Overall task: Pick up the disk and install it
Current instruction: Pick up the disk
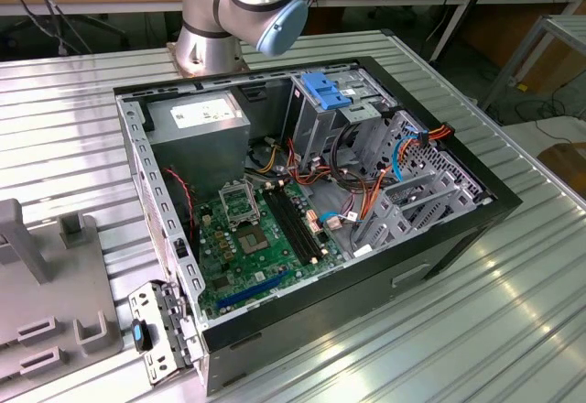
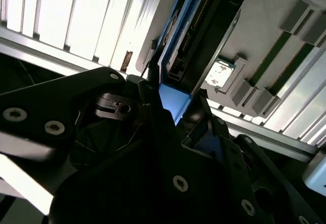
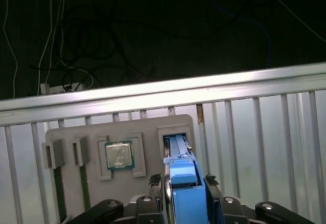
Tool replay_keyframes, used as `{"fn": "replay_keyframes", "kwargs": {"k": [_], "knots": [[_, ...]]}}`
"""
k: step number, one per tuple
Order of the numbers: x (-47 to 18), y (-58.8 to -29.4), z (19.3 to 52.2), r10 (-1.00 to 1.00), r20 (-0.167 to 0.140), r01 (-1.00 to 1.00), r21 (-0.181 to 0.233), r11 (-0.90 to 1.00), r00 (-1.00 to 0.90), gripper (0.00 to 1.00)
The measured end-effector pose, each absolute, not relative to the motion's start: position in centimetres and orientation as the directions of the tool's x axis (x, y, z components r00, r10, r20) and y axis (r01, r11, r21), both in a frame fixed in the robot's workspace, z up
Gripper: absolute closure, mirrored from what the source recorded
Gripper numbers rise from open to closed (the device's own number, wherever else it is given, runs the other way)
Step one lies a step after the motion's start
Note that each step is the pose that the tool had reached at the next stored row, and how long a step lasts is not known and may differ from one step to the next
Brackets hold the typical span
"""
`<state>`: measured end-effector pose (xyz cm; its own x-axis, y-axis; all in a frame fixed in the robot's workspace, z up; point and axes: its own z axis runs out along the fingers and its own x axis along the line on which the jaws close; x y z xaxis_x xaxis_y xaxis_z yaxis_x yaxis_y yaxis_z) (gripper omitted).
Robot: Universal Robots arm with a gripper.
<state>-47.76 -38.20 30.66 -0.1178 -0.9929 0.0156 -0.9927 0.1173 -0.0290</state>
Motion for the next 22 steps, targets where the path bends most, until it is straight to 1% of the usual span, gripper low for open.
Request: {"fn": "replay_keyframes", "kwargs": {"k": [12, 14, 15, 22], "knots": [[-47.76, -38.19, 30.85, -0.993, 0.016, -0.992, -0.029, 0.119, -0.120, 0.55], [-47.76, -38.20, 30.85, -0.993, 0.016, -0.992, -0.029, 0.119, -0.120, 0.57], [-47.76, -38.20, 30.85, -0.993, 0.016, -0.992, -0.029, 0.119, -0.120, 0.62], [-47.76, -38.20, 30.85, -0.993, 0.016, -0.992, -0.029, 0.119, -0.120, 0.63]]}}
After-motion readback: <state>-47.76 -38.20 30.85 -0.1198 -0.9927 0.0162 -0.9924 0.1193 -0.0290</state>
